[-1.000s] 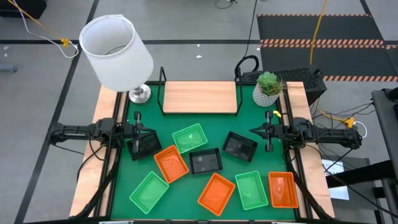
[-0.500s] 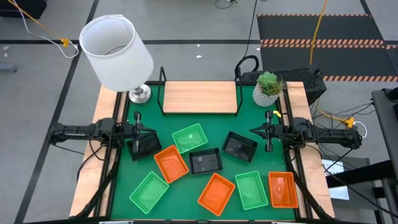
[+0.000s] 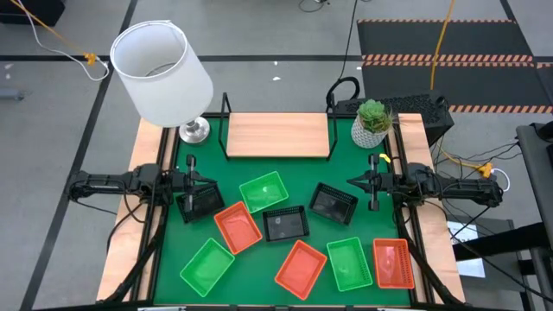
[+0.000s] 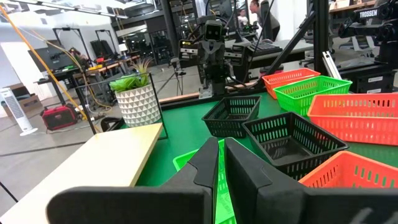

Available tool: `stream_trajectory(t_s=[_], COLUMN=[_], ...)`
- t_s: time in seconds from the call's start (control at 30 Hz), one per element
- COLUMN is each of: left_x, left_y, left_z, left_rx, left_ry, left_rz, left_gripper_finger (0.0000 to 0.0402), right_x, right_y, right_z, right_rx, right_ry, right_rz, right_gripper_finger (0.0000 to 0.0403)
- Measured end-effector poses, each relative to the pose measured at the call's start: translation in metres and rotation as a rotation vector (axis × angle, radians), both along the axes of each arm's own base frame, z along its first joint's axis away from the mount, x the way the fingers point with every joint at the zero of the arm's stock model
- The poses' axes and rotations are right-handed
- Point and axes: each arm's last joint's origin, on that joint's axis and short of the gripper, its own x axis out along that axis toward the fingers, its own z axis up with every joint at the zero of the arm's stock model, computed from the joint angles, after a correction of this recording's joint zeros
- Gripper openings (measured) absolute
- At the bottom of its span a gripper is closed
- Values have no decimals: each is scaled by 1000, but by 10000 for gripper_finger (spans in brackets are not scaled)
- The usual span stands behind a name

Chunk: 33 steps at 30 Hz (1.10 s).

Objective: Stack baskets on shelf by color

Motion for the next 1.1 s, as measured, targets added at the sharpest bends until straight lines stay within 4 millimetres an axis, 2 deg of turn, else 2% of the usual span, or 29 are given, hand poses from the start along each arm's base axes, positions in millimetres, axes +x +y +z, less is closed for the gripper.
stream_trajectory(t_s=[0.27,0.47,0.6,0.77,0.93,1.1], left_x=[0,0,0,0,0,0], left_y=[0,0,0,0,0,0], left_z=[0,0,0,0,1,3], left_rx=[0,0,0,0,0,-1], left_ry=[0,0,0,-2,-17,-33], left_rz=[0,0,0,0,3,3], left_gripper_finger=[31,31,31,31,31,31], right_x=[0,0,-2,1,6,12], right_y=[0,0,0,0,0,0], right_z=[0,5,13,11,33,70], right_rx=[18,209,257,343,338,339], right_ry=[-1,-50,-137,-89,-69,-51], right_rz=[1,13,28,32,26,24], right_gripper_finger=[0,0,0,0,0,0])
